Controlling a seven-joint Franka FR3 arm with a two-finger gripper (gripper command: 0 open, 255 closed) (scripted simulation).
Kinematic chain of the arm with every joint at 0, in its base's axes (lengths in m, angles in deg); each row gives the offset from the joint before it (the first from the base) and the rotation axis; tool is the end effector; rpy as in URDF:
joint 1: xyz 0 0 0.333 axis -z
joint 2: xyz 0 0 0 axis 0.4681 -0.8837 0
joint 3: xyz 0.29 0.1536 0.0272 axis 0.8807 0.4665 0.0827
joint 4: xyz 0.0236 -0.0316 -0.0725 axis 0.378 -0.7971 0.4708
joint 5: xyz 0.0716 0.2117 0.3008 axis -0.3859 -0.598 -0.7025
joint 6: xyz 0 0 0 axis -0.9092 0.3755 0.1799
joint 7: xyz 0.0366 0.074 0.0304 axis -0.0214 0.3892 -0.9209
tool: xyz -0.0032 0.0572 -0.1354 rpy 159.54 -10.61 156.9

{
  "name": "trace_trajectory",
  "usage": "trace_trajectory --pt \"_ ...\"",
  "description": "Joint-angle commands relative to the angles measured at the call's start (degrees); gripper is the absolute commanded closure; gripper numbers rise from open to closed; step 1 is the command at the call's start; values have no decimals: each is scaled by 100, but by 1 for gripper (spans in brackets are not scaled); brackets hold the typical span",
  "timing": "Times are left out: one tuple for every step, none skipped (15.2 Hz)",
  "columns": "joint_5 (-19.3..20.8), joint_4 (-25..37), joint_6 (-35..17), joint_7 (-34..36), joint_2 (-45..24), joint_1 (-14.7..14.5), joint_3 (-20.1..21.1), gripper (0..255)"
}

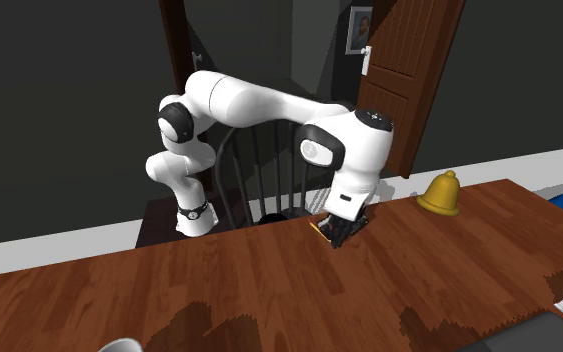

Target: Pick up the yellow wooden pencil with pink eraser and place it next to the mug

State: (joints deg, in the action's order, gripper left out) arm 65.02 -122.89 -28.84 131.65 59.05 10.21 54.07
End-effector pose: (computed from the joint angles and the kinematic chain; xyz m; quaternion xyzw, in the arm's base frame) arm 0.5254 0.3968 0.4627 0.9987 0.0038 -0.0477 0.0170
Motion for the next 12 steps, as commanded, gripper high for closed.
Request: trace_trajectory --pt "7 186 162 -2 -25 -25 2 255" --pt "9 278 244 -3 -34 -38 3 255" --pt "12 372 327 -3 -45 -52 4 255" --pt "17 471 412 -3 -58 -66 5 255" --pt "22 573 498 -3 -74 -82 5 255" --pt "28 678 586 -3 -91 -99 6 255" --pt "35 788 675 -3 -111 -118 6 255" --pt "44 903 766 -2 -134 -137 5 255" --pt "53 1022 860 -1 -160 -159 5 255" --pt "64 1146 955 -1 -189 -182 4 255" --pt "76 1277 1053 0 -221 -207 2 255" --pt "90 1413 1153 0 -256 -235 0 255"
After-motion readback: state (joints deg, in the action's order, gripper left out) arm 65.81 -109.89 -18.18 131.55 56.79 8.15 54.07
